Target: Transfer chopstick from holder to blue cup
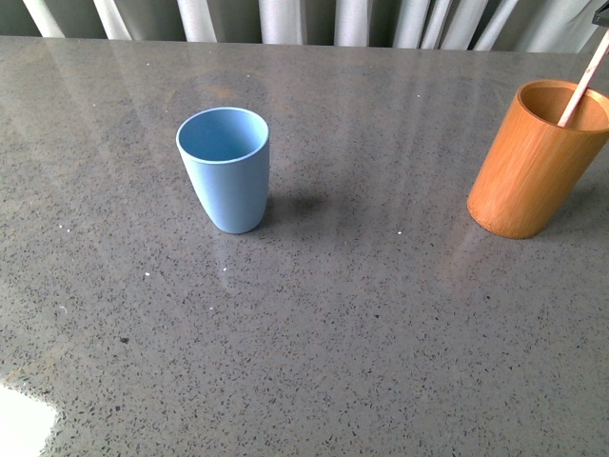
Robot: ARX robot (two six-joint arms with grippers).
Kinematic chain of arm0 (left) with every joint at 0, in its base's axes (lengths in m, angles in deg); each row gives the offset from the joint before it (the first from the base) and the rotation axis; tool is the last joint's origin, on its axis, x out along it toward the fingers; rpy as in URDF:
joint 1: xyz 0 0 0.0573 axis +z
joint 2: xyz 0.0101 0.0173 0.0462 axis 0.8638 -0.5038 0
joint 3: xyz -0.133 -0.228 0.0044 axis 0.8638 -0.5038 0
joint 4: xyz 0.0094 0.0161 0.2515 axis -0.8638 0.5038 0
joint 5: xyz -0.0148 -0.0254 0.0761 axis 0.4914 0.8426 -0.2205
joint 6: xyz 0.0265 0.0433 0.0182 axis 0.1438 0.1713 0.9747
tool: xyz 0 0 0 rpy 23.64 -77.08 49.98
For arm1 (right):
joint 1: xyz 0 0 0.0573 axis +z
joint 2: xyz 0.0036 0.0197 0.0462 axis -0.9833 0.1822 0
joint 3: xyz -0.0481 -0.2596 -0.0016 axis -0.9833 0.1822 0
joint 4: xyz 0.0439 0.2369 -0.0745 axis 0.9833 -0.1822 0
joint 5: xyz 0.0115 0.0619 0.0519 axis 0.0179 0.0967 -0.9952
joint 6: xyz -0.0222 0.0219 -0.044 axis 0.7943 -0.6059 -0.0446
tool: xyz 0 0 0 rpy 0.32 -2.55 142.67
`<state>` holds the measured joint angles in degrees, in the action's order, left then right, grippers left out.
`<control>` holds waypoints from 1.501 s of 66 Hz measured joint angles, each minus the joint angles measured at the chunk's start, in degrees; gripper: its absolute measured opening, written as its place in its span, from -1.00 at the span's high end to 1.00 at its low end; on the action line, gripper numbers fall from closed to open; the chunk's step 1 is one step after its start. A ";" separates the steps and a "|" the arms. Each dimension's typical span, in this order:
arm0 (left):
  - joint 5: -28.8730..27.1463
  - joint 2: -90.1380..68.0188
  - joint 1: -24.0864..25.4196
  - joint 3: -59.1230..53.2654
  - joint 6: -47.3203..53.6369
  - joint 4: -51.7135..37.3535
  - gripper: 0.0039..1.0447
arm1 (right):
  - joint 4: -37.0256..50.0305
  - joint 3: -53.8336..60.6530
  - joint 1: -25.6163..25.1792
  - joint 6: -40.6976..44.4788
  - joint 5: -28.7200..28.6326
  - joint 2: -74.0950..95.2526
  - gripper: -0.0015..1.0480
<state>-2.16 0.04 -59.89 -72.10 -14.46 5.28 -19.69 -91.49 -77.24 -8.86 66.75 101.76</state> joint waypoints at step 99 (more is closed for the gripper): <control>0.00 0.00 0.00 0.00 0.00 0.00 -0.83 | -2.75 -10.99 22.62 -10.56 5.81 -9.22 0.95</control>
<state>-2.16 0.04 -59.89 -72.10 -14.46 5.28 -22.44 -102.48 -54.62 -19.42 72.57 92.54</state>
